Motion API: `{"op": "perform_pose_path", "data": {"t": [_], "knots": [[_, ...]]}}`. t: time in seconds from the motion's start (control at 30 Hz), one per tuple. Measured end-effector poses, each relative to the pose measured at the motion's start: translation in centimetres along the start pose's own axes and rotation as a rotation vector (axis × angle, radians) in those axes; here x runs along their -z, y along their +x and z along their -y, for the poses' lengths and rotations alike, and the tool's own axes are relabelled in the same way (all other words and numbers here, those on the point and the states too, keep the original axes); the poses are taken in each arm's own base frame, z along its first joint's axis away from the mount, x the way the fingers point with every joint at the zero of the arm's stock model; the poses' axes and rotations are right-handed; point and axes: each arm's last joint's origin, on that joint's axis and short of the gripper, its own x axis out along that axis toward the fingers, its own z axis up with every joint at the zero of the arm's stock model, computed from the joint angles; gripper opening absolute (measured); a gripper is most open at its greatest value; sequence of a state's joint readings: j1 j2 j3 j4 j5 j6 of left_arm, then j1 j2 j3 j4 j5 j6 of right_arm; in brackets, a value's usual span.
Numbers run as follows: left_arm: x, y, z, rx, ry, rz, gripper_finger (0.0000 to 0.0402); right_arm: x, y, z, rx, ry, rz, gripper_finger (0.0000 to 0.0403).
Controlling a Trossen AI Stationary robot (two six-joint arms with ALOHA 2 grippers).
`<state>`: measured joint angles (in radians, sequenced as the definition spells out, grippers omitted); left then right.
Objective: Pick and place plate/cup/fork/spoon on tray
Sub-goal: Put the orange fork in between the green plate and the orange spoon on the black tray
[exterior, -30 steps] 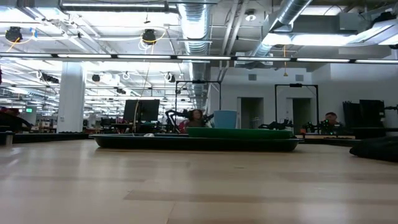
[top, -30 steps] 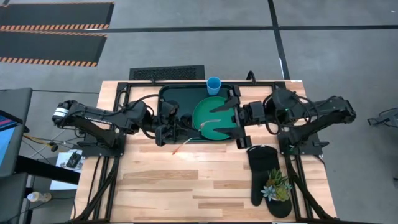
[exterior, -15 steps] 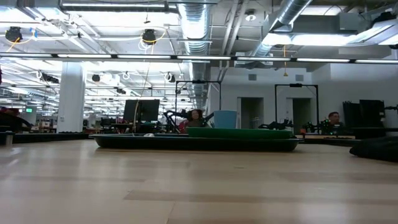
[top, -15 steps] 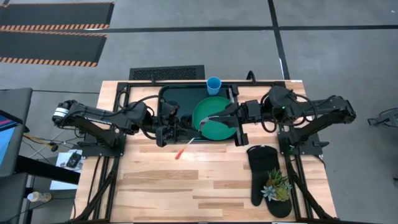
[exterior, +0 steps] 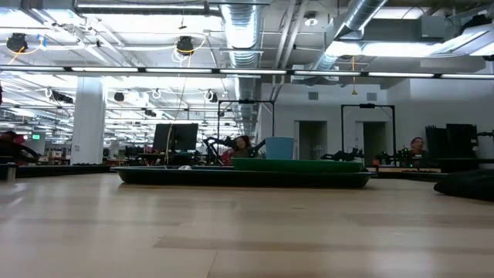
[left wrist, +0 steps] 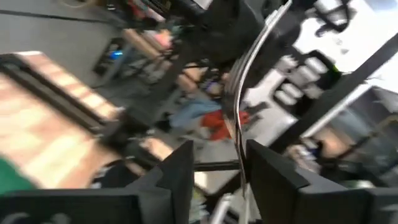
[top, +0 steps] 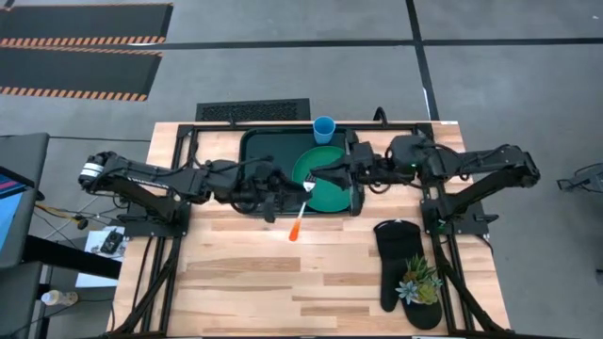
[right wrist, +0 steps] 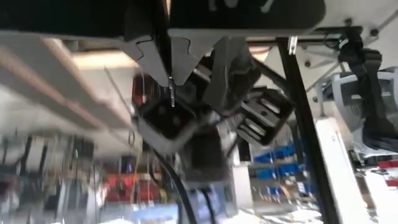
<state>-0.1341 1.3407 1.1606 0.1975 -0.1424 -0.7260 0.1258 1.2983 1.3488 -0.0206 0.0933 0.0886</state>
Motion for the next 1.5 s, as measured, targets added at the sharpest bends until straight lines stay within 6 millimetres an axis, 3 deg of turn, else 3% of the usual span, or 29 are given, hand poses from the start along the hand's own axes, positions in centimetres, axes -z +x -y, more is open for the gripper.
{"op": "perform_pose_path", "data": {"t": [0.2,0.6,0.9,1.07,1.17,1.37,1.5], "knots": [[0.2,0.1,-1.3,-0.11,0.024,-0.031,0.0159,1.8,0.7,0.4,0.013,0.062,-0.141,0.0002],[0.4,0.0,-2.3,-0.193,0.044,-0.074,0.0159,3.3,1.3,0.4,0.027,0.084,-0.252,0.0001],[0.6,0.0,-2.4,-0.2,0.066,-0.093,0.01,3.5,1.4,0.8,0.003,0.097,-0.265,0.0001],[0.7,0.0,-2.5,-0.2,0.072,-0.108,0.0043,4.0,1.9,1.0,0.008,0.103,-0.282,0.0003],[0.6,0.0,-2.4,-0.199,0.086,-0.102,0.0009,4.1,2.3,1.1,0.014,0.112,-0.279,0.0025],[0.5,0.0,-2.5,-0.226,0.105,-0.072,0.0002,3.9,2.2,1.6,0.027,0.101,-0.266,0.0104],[0.2,0.1,-2.6,-0.246,0.108,-0.032,0.0,2.2,0.7,2.9,0.059,0.101,-0.203,0.0153]]}}
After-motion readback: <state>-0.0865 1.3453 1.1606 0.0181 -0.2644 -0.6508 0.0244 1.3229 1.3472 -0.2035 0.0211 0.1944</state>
